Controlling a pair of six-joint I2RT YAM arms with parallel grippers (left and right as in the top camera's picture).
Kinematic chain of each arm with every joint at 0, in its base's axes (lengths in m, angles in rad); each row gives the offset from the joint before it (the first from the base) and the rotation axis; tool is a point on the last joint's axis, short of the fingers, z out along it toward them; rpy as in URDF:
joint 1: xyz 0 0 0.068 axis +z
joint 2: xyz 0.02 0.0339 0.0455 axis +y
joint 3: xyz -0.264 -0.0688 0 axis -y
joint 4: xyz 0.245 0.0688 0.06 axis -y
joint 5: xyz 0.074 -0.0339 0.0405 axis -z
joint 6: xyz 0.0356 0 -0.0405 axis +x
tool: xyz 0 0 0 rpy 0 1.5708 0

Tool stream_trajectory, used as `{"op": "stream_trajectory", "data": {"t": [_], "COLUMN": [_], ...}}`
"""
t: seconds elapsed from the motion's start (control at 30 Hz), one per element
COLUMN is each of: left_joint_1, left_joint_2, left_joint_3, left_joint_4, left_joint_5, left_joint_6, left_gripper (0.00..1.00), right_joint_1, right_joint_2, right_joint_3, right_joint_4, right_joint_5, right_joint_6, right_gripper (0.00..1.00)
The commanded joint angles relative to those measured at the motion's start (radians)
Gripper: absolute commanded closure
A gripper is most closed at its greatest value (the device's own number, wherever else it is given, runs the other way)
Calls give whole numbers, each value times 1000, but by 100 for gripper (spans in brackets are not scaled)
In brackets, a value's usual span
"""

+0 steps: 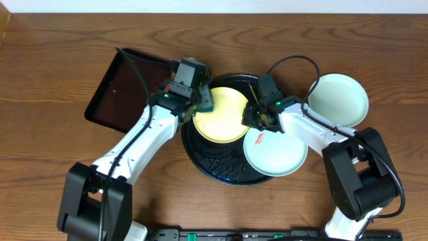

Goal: Clean dirty plates on tray and stack at the side
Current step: 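Scrub the yellow plate with the green sponge in the left gripper, then lift the sponge off the yellow plate back toward the tray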

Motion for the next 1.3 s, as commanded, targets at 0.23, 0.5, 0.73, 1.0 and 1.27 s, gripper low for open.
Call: {"op": "stream_trajectory", "data": {"t": [0.23, 0.5, 0.73, 1.0, 1.27], "left_joint_1": [-62, -27, -6, 6, 111], "left_joint_2": [191, 249, 180, -58, -303], "left_joint_3": [5, 6, 6, 6, 6], "left_joint_4": [136, 12, -161, -170, -286], "left_joint_5": [195, -24, -440, -513, -288], "left_joint_6": [-68, 5, 39, 68, 69], "left_gripper": [92, 92, 92, 92, 92], "right_joint_1": [-13, -13, -13, -12, -12], "right_joint_2": [7, 7, 7, -11, -204], "right_joint_3": [5, 5, 5, 6, 8], "right_joint_4": [-15, -21, -22, -14, 50], "right_joint_5": [61, 62, 62, 61, 63], "right_joint_6": [-7, -8, -8, -62, -267], "right_gripper": [99, 99, 99, 99, 99]}}
